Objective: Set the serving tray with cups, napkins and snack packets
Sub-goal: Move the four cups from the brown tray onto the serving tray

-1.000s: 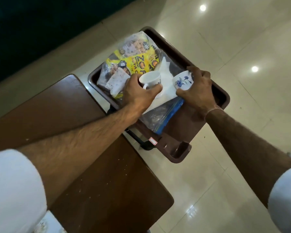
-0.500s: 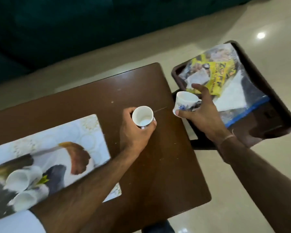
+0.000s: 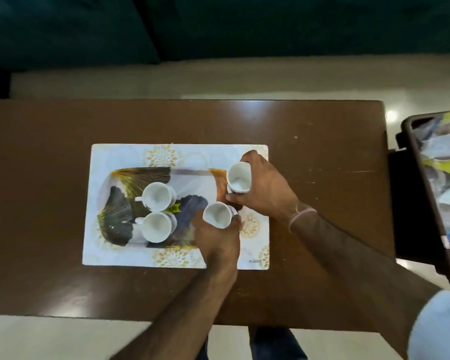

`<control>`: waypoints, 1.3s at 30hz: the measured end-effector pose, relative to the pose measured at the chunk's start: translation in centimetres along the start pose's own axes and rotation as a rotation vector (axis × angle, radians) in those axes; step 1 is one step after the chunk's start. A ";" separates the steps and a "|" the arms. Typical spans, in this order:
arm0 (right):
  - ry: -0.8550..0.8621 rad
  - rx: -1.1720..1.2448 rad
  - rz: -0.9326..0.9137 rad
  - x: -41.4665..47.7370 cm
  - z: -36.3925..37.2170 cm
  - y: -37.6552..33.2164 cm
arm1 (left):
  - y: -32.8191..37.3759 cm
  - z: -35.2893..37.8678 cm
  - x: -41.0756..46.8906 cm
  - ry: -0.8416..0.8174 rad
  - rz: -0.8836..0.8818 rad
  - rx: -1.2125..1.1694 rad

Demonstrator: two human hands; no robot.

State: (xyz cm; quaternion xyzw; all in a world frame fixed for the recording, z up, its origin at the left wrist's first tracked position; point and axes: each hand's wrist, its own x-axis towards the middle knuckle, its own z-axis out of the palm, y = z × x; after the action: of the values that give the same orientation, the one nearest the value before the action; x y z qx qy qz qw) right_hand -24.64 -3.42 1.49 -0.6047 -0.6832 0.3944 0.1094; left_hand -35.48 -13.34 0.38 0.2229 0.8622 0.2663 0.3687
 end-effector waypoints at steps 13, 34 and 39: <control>-0.128 -0.290 -0.150 3.2 7.8 -4.8 | -0.3 -1.4 0.6 0.201 -0.271 -0.444; -0.151 -0.579 -0.086 -1.0 9.6 -7.7 | -1.3 -14.9 15.7 -0.392 0.988 0.870; -0.091 -0.512 -0.078 -1.2 10.6 -8.2 | -1.2 -14.9 16.5 -0.364 1.080 0.874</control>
State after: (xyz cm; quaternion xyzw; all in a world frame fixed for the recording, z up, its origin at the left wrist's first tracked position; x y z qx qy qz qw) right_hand -37.08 -8.48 0.33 -0.5677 -0.7877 0.2310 -0.0628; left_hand -57.37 -9.05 -0.19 0.7864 0.5843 0.0006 0.2004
